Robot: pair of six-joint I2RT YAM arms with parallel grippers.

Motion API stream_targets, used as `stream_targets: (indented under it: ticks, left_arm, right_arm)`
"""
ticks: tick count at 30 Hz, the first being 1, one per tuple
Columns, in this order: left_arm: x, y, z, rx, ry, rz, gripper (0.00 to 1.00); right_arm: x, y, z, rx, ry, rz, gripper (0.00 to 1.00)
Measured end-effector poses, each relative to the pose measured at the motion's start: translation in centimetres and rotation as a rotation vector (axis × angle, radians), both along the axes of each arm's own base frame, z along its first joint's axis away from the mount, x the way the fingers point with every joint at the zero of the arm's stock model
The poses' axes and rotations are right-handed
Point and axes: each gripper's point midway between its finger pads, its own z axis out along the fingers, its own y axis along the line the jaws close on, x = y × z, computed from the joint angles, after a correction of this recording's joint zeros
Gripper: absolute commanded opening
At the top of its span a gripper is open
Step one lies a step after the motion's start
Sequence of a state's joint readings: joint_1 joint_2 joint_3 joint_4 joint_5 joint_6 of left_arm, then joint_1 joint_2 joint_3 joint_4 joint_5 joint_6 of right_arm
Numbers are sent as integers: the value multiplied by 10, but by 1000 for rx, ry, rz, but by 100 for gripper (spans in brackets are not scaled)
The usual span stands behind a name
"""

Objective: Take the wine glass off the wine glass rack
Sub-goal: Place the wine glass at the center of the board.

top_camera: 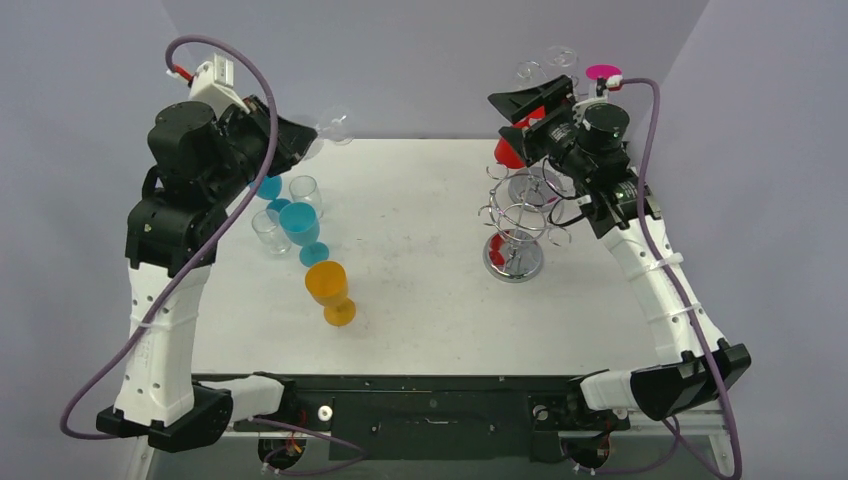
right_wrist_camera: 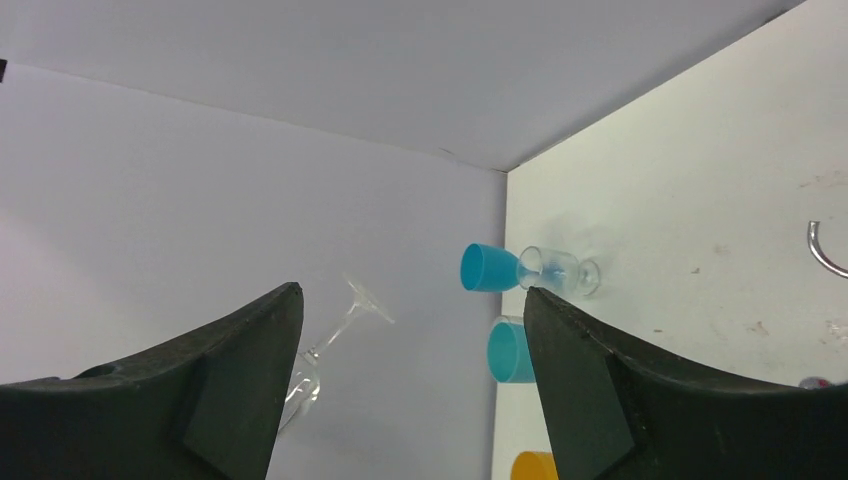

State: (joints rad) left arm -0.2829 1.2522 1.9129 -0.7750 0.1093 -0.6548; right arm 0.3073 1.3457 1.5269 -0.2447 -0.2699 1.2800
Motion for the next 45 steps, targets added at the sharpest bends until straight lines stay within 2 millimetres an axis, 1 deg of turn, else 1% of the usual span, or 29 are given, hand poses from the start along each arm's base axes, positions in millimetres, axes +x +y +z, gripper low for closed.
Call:
stream_targets:
  ticks: [3, 5, 7, 9, 13, 17, 19, 22, 26, 29, 32, 35, 38, 45]
  left_arm:
    - [-6, 34, -28, 102, 101, 139, 0]
    - [-11, 60, -52, 181, 193, 236, 0]
    - [-15, 82, -76, 249, 277, 315, 0]
    - [-20, 103, -101, 318, 363, 390, 0]
    - [-33, 139, -157, 418, 550, 490, 0]
    - [-51, 162, -212, 472, 736, 535, 0]
    - [-58, 168, -230, 483, 798, 540, 0]
    - [-65, 173, -251, 486, 859, 537, 0]
    - [-68, 168, -278, 477, 915, 498, 0]
    - [-66, 161, -303, 466, 966, 454, 0]
    - [-59, 156, -321, 453, 993, 423, 0]
    - [-51, 152, -334, 440, 1004, 402, 0]
    - [-46, 149, -343, 424, 1009, 386, 0]
    - [-38, 148, -350, 393, 997, 379, 2]
  right_arm:
    - [-8, -4, 9, -90, -27, 6, 77]
    - [-13, -7, 16, -145, -54, 7, 77]
    - [-16, -11, 19, -193, -72, 2, 77]
    - [-19, -15, 15, -239, -71, -3, 77]
    - [-22, -20, -2, -319, -36, -3, 77]
    - [-25, -23, -13, -370, -12, 6, 77]
    - [-27, -25, -16, -389, -5, 8, 77]
    - [-28, -26, -18, -408, -2, 7, 77]
    - [-28, -28, -22, -428, 2, 7, 77]
    - [-29, -30, -25, -441, 11, 4, 77]
    - [-29, -32, -27, -454, 17, -1, 77]
    - [-30, -34, -27, -462, 15, -7, 77]
    - [-31, -37, -25, -464, 13, -13, 77]
    - [-32, -40, -24, -467, 9, -20, 77]
